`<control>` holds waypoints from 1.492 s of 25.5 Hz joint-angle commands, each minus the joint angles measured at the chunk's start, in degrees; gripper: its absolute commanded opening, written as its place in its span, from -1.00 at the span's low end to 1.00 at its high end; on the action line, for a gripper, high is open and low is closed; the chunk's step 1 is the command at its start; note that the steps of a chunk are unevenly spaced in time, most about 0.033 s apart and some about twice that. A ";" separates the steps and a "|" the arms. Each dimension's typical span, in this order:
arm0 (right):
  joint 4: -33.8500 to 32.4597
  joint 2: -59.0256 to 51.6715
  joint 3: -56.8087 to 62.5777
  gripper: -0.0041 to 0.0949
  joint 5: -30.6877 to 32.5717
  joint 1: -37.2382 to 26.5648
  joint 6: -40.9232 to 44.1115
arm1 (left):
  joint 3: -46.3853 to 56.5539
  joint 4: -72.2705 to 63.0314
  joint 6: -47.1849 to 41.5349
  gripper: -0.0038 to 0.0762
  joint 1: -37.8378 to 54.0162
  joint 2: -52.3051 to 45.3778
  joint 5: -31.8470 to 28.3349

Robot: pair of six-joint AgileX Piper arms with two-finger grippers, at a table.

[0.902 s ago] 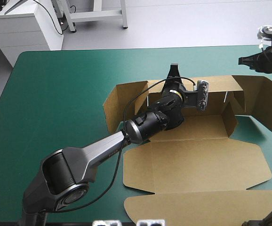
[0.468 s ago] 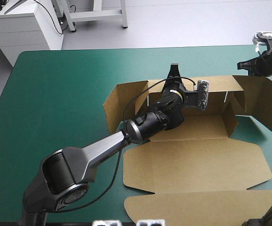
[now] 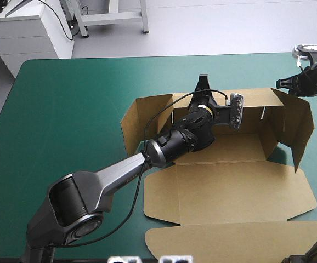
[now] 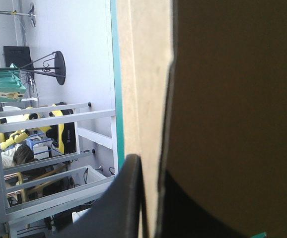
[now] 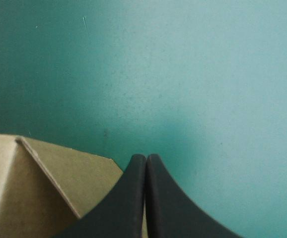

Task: Fold the box

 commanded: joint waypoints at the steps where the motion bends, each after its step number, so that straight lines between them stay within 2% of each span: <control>1: 0.96 -5.67 1.72 -0.96 0.67 -0.38 -0.57 | -0.82 -1.13 -0.73 -0.92 -0.83 -2.81 -2.93; 6: 4.27 -10.13 9.08 -0.96 0.67 -0.38 -5.16 | -0.82 -1.54 -0.86 -0.92 -0.83 -2.81 -2.93; 13: 22.80 -13.52 19.01 -0.96 0.40 -3.90 -15.84 | -0.82 -1.77 -0.86 -0.92 -0.83 -2.81 -2.93; 24: 40.27 -16.39 37.43 -0.95 -0.59 -4.14 -35.30 | -0.70 -4.01 -0.74 -0.92 -0.83 -2.81 -3.67; 30: 40.97 -17.73 41.86 -0.95 0.83 -4.14 -37.77 | -0.70 -3.90 -0.74 -0.92 -0.83 -2.81 -3.89; 32: 39.52 -21.00 41.86 -0.95 0.83 -4.14 -36.40 | -0.70 -3.78 -0.74 -0.92 -0.83 -2.81 -4.10; 36: 31.81 -29.92 41.95 -0.95 0.83 -4.14 -28.75 | -0.70 -3.78 -0.74 -0.92 -0.83 -2.81 -4.18; 38: 31.79 -33.12 41.95 -0.95 0.68 -4.14 -27.13 | -0.70 -3.78 -0.74 -0.92 -0.83 -2.81 -4.18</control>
